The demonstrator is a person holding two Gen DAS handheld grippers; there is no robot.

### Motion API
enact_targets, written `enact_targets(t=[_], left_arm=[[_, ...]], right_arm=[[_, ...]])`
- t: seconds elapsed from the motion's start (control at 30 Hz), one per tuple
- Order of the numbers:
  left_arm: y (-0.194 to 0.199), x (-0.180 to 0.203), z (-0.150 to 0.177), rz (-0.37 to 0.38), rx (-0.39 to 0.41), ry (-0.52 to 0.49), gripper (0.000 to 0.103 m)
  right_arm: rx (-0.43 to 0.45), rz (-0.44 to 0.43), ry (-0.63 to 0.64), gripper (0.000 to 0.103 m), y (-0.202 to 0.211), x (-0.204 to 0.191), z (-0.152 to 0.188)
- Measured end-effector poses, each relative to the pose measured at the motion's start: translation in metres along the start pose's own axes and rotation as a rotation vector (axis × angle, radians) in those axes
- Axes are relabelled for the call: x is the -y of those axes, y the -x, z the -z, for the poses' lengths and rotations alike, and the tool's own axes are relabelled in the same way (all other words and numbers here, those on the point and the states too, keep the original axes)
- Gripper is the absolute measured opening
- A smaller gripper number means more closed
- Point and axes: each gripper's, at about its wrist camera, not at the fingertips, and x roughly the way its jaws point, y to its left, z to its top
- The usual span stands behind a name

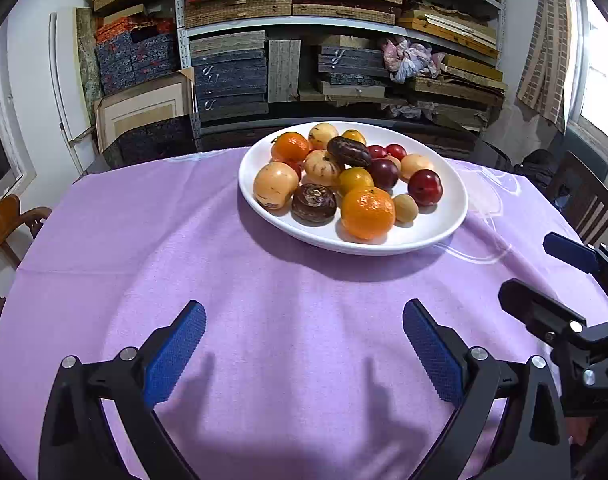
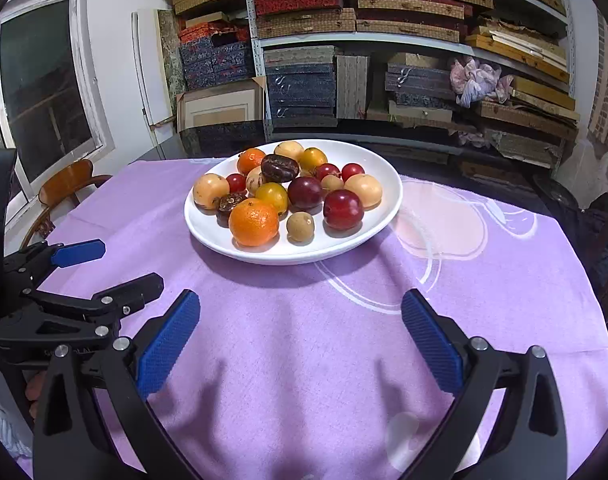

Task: Organize fruits

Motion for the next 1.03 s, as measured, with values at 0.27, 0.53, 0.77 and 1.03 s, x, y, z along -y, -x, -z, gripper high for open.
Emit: enact_targets(t=[0.27, 0.53, 0.77, 1.03], left_arm=[[-0.0066, 0.0014, 0.0015, 0.044, -0.039, 0.016, 0.100], [-0.0082, -0.0029, 0.0043, -0.006, -0.034, 0.046, 0.100], [-0.0078, -0.0002, 0.0039, -0.002, -0.033, 0.028, 0.100], [-0.0086, 0.0017, 0.0037, -0.015, -0.037, 0.019, 0.100]], right_arm=[[-0.017, -0.006, -0.009, 0.099, -0.0036, 0.0014, 0.0020], [-0.019, -0.006, -0.033, 0.099, -0.0035, 0.0062, 0.0026], [-0.014, 0.006, -0.030, 0.099, -0.0020, 0.0060, 0.0026], [-0.012, 0.011, -0.024, 0.099, -0.0012, 0.0050, 0.0026]])
